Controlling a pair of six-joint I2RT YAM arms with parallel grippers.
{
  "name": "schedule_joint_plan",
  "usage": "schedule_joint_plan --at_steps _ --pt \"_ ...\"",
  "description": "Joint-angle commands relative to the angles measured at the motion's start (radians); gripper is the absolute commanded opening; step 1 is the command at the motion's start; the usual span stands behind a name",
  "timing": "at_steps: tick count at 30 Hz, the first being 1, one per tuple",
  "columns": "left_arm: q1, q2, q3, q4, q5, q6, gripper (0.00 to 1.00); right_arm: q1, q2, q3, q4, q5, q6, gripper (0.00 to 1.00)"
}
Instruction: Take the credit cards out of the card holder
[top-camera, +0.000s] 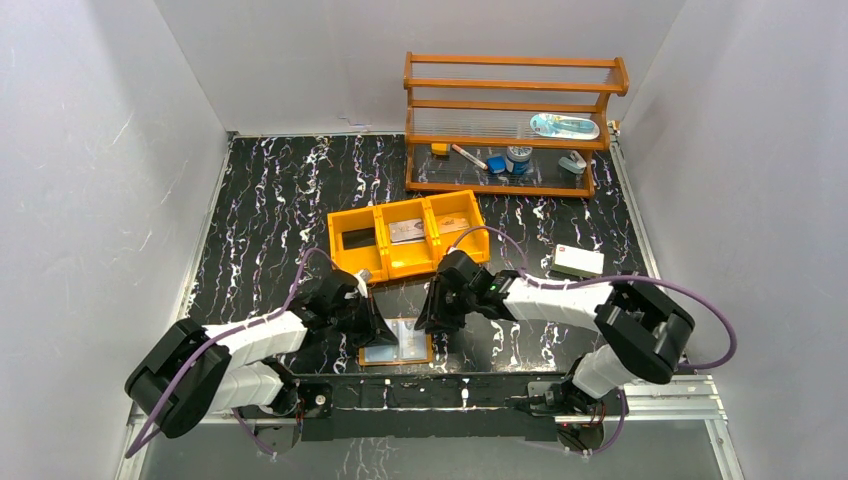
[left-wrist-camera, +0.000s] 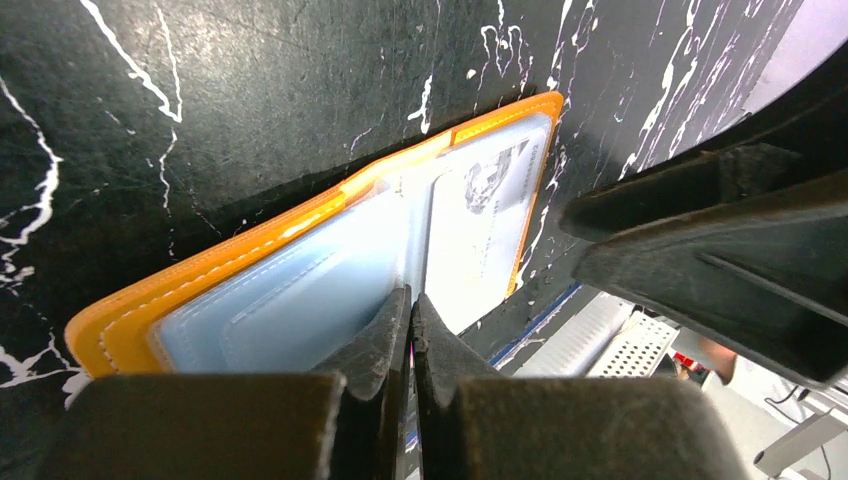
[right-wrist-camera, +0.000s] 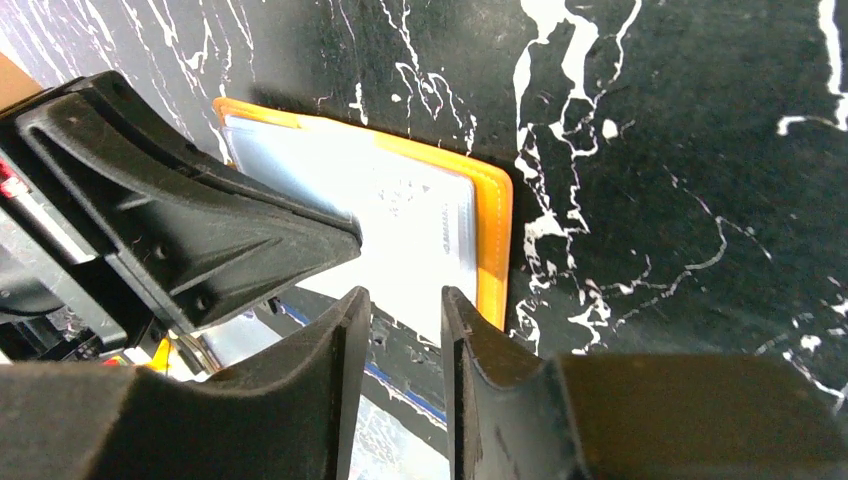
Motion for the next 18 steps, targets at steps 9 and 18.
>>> schedule_joint_plan --at_steps 9,18 --pt "-0.002 -0.01 0.048 -0.071 -0.014 0.043 0.0 0.003 -0.016 -0.009 0.039 -0.032 0.005 0.4" --pt "-0.002 -0.005 0.052 -0.086 -0.018 0.055 0.03 0.005 0.068 0.008 0.005 -0.025 0.01 0.39"
